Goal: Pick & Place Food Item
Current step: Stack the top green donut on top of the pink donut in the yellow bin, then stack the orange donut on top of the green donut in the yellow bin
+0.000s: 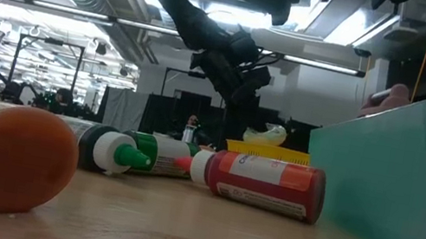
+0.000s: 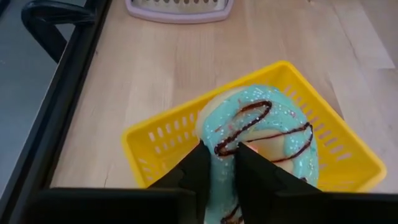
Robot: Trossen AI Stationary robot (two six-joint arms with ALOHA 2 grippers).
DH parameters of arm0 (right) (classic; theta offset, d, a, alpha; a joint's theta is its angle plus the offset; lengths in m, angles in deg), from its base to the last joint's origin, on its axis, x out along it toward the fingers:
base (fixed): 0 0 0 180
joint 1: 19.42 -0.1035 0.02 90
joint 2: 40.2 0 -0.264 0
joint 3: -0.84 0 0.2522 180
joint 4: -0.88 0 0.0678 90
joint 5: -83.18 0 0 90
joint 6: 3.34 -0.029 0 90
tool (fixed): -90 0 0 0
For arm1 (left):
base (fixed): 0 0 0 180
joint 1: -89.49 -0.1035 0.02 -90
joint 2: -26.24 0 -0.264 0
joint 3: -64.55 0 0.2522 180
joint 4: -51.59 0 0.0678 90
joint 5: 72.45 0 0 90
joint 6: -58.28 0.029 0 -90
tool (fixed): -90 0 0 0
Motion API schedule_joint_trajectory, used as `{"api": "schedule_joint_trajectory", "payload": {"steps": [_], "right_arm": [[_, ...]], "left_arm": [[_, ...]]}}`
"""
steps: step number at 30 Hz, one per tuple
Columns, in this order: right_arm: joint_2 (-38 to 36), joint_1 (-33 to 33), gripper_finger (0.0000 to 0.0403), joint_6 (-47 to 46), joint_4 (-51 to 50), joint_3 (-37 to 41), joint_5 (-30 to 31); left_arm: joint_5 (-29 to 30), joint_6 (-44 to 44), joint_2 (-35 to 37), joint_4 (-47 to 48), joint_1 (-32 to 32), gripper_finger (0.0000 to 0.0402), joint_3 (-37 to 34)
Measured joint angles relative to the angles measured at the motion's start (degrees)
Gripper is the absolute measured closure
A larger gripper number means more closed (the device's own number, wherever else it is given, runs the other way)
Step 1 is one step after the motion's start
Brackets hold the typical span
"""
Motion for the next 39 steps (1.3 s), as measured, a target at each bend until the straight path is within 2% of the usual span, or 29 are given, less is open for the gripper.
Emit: {"api": "schedule_joint_trajectory", "payload": {"steps": [12,26,30,34,39], "right_arm": [[0.0,0.0,0.0207,0.0,0.0,0.0,0.0],[0.0,0.0,0.0207,0.0,0.0,0.0,0.0],[0.0,0.0,0.0207,0.0,0.0,0.0,0.0],[0.0,0.0,0.0207,0.0,0.0,0.0,-0.1],[0.0,0.0,0.0207,0.0,0.0,0.0,-0.2]], "left_arm": [[-0.8,0.0,0.0,0.4,0.4,0.0269,0.0],[-0.6,0.5,0.0,-0.1,1.6,0.0213,0.0],[1.5,1.4,0.0,-0.1,1.6,0.0210,0.0],[7.3,2.7,0.0,-0.1,1.0,0.0210,0.0],[9.4,3.4,-0.1,-0.9,0.0,0.0210,0.0]]}}
